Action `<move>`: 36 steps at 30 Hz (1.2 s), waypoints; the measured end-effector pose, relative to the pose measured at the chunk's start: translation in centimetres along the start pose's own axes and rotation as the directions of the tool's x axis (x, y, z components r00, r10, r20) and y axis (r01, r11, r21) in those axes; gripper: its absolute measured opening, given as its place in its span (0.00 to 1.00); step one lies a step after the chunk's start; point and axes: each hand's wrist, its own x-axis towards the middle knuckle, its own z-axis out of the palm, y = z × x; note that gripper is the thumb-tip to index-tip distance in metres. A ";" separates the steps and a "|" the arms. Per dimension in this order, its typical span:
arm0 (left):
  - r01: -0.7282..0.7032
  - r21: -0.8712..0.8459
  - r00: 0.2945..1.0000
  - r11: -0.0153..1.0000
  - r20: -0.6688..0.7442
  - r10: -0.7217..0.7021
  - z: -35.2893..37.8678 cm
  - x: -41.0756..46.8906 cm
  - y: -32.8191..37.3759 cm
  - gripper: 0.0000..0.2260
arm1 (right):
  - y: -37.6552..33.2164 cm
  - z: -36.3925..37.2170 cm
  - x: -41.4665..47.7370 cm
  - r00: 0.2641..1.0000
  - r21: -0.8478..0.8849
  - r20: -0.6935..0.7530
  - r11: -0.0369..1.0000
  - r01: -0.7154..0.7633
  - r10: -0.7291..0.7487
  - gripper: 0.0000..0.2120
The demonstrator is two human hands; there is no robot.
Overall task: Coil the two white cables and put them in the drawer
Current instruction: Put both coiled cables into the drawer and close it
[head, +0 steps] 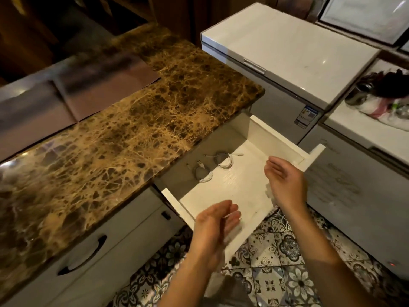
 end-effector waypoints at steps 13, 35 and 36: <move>0.120 -0.354 0.991 0.927 -0.009 -0.132 -5.8 -6.9 -9.5 0.14 | 4.5 0.3 -15.5 0.981 0.233 0.091 0.954 -0.188 0.172 0.27; 0.170 -0.758 0.976 0.630 0.042 -0.213 -8.8 -6.8 -5.7 0.18 | 1.4 3.1 -16.7 0.909 0.452 0.280 0.793 -0.409 0.309 0.20; 0.170 -0.758 0.976 0.630 0.041 -0.214 -8.9 -6.6 -5.4 0.18 | 1.2 3.4 -16.5 0.908 0.444 0.282 0.798 -0.409 0.309 0.20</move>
